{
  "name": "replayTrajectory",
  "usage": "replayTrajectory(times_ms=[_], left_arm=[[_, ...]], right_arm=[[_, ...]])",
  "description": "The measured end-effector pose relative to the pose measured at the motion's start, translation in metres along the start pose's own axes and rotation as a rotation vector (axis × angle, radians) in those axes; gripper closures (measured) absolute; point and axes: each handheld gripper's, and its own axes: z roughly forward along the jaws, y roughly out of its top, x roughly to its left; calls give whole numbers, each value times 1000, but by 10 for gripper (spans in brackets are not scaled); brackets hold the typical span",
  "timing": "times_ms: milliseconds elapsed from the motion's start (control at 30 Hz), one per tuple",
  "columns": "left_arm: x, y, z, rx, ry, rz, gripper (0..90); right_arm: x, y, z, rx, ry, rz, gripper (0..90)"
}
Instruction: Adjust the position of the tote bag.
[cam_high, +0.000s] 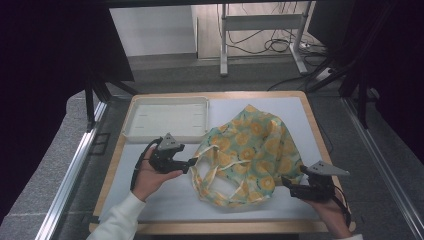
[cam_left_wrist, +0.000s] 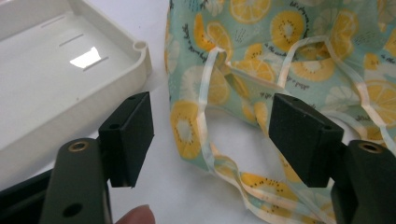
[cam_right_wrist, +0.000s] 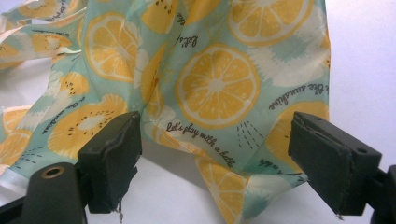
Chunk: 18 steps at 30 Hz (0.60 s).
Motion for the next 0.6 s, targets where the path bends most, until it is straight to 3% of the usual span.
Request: replayTrajectory(times_ms=[233,300,600], left_arm=[[7,9,0,-9,-22,-38,333],[9,10,1,1,-3,-47,335],[13,22,7,-31,-1,-50,347]], right_arm=[[-1,-1,0,-9,-2,7,181],[-1,0,-1,-11,-3,7,181],[-2,-1,-1,-8,-2,10,180]])
